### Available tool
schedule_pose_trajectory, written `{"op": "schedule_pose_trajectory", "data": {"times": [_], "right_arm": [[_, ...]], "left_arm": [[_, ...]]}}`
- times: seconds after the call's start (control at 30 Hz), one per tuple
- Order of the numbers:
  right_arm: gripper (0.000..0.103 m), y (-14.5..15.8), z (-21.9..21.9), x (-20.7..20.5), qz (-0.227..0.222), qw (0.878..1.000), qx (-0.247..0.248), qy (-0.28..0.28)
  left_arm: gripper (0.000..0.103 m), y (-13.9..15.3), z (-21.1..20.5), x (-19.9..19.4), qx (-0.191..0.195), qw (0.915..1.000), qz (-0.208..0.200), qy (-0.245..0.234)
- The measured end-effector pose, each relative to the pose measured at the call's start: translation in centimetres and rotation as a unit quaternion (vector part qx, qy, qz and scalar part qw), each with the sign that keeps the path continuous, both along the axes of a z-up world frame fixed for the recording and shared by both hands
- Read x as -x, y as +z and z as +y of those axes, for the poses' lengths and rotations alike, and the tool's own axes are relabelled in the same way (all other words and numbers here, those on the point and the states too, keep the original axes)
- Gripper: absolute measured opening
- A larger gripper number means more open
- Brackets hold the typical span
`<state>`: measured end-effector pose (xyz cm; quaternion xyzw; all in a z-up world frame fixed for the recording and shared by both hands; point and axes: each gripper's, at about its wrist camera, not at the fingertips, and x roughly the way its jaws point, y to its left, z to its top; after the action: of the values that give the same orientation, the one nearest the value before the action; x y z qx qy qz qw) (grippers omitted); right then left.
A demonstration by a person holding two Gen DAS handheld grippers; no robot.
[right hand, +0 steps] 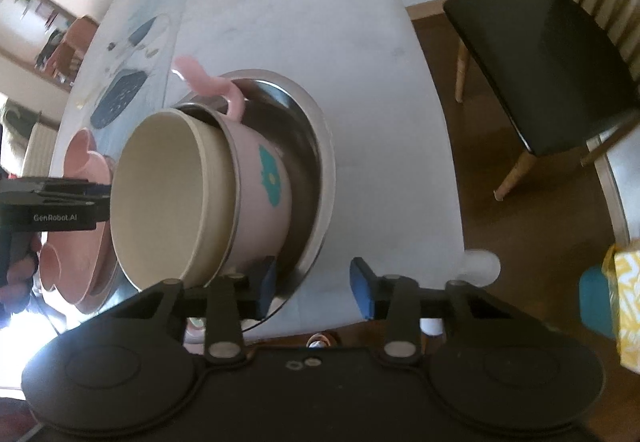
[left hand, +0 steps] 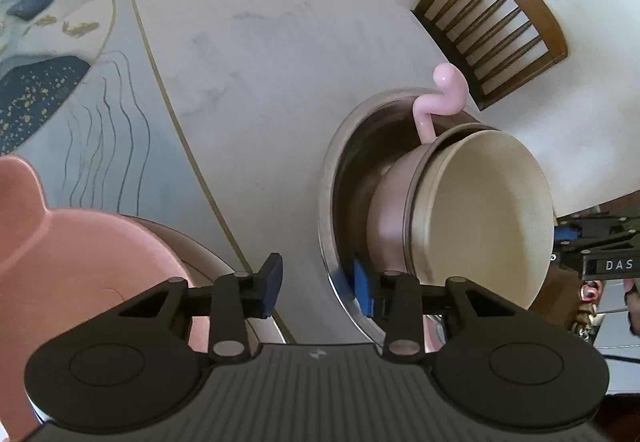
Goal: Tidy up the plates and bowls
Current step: 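Close both grippers on the rim of the steel bowl, then lift the nested steel bowl and carry it over the pink plate stack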
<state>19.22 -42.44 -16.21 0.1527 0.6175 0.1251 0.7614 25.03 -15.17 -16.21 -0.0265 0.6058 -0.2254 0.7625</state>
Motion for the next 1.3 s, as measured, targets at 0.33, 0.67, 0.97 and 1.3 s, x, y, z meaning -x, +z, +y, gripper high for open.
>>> {"op": "schedule_pose_trajectory", "data": {"times": [0.33,0.67,0.97,1.3], "right_arm": [[0.019,-0.5,0.8,-0.5,0.009,0.999,0.005,-0.04],[0.015,-0.2,2.0,-0.9,0.022,0.998,0.037,-0.039],[0.015,0.6,2.2,-1.4,0.013,0.999,0.038,-0.025],[0.015,2.2,2.4,-1.5,-0.009,0.999,0.04,-0.007]], "left_arm": [[0.014,0.0,-0.5,-0.2,0.013,0.9998,0.012,-0.001],[0.014,0.5,-1.6,0.9,-0.011,0.9998,-0.006,0.018],[0.014,1.6,-1.6,1.4,-0.023,0.9986,-0.03,0.037],[0.014,3.1,-1.1,1.8,-0.024,0.9973,-0.042,0.055]]}}
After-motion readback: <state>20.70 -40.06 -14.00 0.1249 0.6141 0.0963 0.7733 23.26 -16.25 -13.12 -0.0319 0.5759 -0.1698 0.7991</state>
